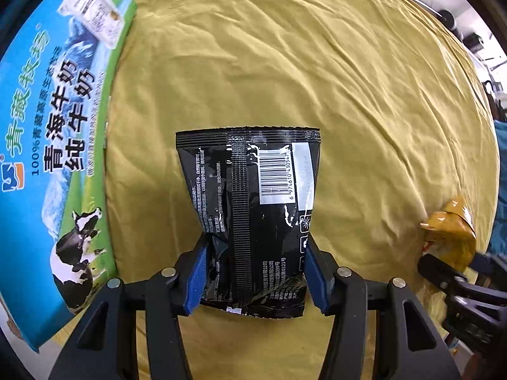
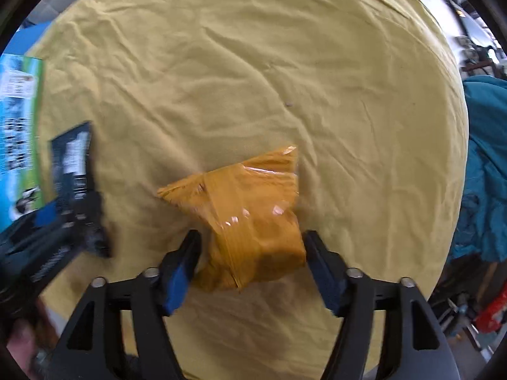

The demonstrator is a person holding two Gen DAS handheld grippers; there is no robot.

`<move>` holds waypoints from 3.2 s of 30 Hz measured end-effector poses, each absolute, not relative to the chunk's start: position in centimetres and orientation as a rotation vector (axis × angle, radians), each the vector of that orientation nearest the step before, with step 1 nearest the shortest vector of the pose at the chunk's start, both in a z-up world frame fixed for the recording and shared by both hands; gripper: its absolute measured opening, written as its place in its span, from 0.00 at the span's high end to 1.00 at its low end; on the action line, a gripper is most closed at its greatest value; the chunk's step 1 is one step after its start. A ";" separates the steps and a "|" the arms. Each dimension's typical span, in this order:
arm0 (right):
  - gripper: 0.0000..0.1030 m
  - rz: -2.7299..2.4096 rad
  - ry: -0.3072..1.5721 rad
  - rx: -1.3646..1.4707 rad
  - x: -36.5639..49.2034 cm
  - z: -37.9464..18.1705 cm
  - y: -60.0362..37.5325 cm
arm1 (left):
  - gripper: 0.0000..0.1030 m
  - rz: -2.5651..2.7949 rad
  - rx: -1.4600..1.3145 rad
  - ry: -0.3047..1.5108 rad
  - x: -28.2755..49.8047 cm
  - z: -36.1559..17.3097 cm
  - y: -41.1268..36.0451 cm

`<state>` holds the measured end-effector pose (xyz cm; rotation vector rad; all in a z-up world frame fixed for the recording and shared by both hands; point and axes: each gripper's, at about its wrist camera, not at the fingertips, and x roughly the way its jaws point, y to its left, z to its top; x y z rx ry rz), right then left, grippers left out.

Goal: Organize snacks
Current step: 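Grasp the yellow packet with the right gripper while the left holds the black packet, then carry the black and yellow packets over the cardboard box and lower them inside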

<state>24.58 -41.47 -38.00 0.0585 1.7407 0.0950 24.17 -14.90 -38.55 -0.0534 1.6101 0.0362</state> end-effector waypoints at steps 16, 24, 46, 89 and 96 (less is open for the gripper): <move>0.55 0.119 1.773 -0.094 28.4 -38.1 -43.7 | 0.50 -0.017 -0.025 1.606 24.6 -38.7 -15.8; 0.59 0.074 1.669 0.022 23.2 -33.0 -43.7 | 0.51 -0.024 0.010 1.459 23.2 -32.7 -15.9; 0.61 0.143 1.370 0.128 19.3 -16.3 -25.4 | 0.51 -0.135 -0.038 1.152 19.1 -15.1 -3.4; 0.61 0.316 1.655 0.141 24.9 -37.3 2.5 | 0.49 -0.090 -0.259 1.663 24.6 -34.4 19.7; 0.61 0.286 1.649 0.077 24.4 -38.5 4.0 | 0.48 -0.095 -0.235 1.733 24.9 -36.6 18.4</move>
